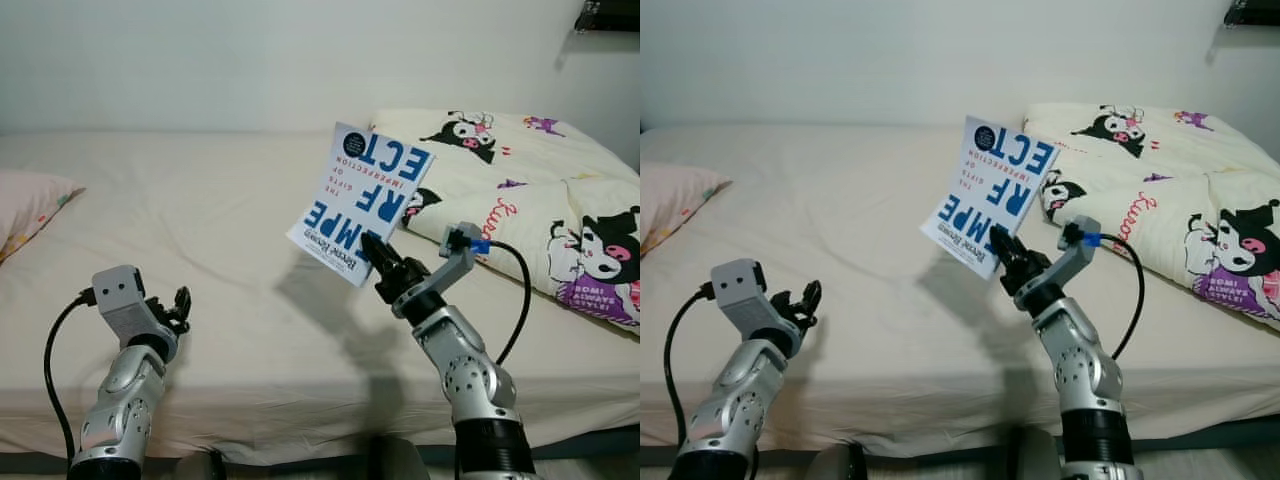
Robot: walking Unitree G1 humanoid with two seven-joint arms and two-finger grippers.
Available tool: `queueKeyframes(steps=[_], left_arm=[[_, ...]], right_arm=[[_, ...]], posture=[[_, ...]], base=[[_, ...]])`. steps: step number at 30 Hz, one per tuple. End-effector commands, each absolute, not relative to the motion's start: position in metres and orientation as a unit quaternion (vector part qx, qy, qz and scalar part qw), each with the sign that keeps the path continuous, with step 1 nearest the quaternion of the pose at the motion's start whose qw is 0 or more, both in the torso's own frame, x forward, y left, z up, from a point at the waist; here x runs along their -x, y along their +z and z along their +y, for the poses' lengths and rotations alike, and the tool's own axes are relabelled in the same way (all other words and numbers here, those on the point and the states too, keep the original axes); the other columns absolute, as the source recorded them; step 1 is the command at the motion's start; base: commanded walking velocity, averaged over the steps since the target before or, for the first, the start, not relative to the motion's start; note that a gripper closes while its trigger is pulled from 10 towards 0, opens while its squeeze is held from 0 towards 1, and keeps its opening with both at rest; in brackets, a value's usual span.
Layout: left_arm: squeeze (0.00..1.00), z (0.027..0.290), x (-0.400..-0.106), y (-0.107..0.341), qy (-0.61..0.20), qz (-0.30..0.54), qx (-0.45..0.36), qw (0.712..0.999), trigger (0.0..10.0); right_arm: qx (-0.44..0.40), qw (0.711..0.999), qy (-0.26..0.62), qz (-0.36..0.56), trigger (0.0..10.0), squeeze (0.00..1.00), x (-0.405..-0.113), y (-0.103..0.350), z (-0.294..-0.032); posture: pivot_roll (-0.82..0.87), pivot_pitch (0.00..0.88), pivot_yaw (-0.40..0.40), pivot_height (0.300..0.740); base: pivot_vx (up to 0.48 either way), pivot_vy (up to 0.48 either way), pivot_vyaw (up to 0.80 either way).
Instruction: Clean up the room
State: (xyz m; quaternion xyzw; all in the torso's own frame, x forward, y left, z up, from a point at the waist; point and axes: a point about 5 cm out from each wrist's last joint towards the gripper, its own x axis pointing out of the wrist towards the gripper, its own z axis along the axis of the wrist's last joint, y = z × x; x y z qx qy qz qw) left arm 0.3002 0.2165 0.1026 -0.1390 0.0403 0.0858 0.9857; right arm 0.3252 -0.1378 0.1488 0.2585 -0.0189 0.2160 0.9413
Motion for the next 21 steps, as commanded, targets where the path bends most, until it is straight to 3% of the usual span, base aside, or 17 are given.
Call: queueKeyframes(steps=[1,4,13,21], left_arm=[[0.00,0.211,-0.300,0.098,0.088,0.052,0.083,0.991,10.0],[0.00,0.195,-0.303,0.099,0.064,0.030,0.005,0.997,10.0],[0.00,0.162,-0.301,0.120,-0.029,-0.048,-0.023,0.998,10.0],[0.00,0.156,-0.301,0.121,-0.036,-0.050,-0.007,0.998,10.0]], right_arm=[[-0.177,0.961,0.211,-0.021,10.0,0.00,-0.325,0.147,-0.133],[-0.056,0.979,0.194,-0.008,10.0,0.00,-0.323,0.133,-0.131],[-0.026,0.985,0.170,-0.008,10.0,0.00,-0.319,0.123,-0.132],[-0.018,0.986,0.167,-0.006,10.0,0.00,-0.317,0.118,-0.128]], posture=[[0.01,0.000,-0.055,0.560],[0.01,0.000,-0.056,0.560],[0.02,0.000,-0.062,0.585],[0.02,0.000,-0.065,0.605]], base=[[0.000,0.000,0.00],[0.000,0.000,0.00],[0.000,0.000,0.00],[0.000,0.000,0.00]])
